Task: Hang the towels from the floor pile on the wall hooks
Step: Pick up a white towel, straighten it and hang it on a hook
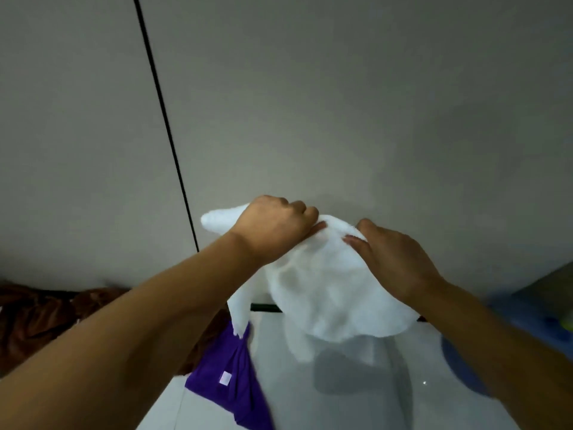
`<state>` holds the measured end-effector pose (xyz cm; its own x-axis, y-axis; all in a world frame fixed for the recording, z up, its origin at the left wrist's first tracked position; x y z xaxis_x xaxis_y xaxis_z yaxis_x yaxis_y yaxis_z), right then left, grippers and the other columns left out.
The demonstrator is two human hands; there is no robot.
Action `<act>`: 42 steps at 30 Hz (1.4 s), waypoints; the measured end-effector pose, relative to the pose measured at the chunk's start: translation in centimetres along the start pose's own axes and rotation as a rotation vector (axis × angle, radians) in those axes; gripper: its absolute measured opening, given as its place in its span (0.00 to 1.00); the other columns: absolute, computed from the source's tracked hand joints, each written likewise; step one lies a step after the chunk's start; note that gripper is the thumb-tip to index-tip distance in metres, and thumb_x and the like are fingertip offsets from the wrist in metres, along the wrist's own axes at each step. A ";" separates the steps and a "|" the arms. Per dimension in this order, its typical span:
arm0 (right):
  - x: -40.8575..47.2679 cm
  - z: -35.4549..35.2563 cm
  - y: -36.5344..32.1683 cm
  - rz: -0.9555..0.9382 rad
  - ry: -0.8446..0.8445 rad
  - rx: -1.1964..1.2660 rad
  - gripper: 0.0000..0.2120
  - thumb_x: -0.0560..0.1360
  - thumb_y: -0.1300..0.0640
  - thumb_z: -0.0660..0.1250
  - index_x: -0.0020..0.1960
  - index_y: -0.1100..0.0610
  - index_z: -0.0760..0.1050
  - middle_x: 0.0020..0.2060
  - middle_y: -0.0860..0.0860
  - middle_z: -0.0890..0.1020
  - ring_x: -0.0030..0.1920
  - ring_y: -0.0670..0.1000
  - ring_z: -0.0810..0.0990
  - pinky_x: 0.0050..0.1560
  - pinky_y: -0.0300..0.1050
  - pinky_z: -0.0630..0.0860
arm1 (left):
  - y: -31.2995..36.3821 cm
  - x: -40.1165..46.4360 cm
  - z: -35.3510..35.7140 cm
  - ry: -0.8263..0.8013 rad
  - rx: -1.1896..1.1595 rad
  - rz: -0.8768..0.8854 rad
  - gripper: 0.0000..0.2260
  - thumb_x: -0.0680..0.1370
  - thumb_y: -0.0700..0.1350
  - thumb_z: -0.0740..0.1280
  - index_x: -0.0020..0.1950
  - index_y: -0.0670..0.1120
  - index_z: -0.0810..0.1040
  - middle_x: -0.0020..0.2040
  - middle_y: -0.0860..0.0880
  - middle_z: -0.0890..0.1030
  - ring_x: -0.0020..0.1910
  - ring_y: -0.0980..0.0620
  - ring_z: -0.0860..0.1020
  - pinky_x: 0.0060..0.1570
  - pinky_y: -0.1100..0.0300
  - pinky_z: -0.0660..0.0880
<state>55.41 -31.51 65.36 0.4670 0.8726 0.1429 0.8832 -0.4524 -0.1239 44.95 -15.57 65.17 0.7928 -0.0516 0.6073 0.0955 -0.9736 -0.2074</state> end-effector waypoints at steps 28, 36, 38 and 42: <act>-38.3 -42.8 -23.5 0.335 0.286 -0.749 0.16 0.82 0.47 0.48 0.58 0.58 0.66 0.49 0.56 0.78 0.45 0.59 0.77 0.36 0.46 0.63 | 16.6 4.5 -52.5 0.473 -0.016 0.494 0.13 0.67 0.42 0.75 0.29 0.42 0.72 0.22 0.45 0.73 0.14 0.46 0.69 0.29 0.70 0.46; -63.4 -45.6 -27.1 0.677 0.210 -0.835 0.17 0.82 0.47 0.49 0.60 0.58 0.66 0.50 0.56 0.77 0.46 0.60 0.78 0.40 0.50 0.72 | 37.6 -1.7 -62.0 0.649 -0.325 0.644 0.15 0.76 0.41 0.68 0.29 0.41 0.73 0.22 0.43 0.71 0.14 0.45 0.68 0.29 0.72 0.47; -70.9 -46.0 -28.6 0.733 0.181 -0.851 0.16 0.82 0.48 0.51 0.58 0.60 0.67 0.47 0.57 0.78 0.44 0.61 0.78 0.34 0.49 0.68 | 43.7 -4.3 -64.9 0.675 -0.410 0.691 0.18 0.77 0.48 0.63 0.29 0.42 0.74 0.22 0.44 0.72 0.14 0.45 0.69 0.24 0.68 0.51; -84.8 -47.5 -33.2 0.912 0.125 -0.916 0.18 0.82 0.47 0.50 0.58 0.60 0.68 0.50 0.57 0.77 0.46 0.61 0.78 0.34 0.47 0.60 | 55.8 -9.3 -70.6 0.788 -0.557 0.801 0.18 0.76 0.50 0.63 0.29 0.43 0.74 0.23 0.46 0.74 0.16 0.45 0.71 0.24 0.65 0.53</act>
<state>-11.47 -99.25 104.00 0.8689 0.1847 0.4593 -0.0685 -0.8740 0.4812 0.39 -85.15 102.13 -0.0834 -0.6031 0.7933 -0.6655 -0.5588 -0.4948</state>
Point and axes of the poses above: each hand's wrist, its own x-axis towards the middle knuckle, its own z-axis out of the palm, y = z × x, the point moved 2 cm from there along x, towards the middle knuckle
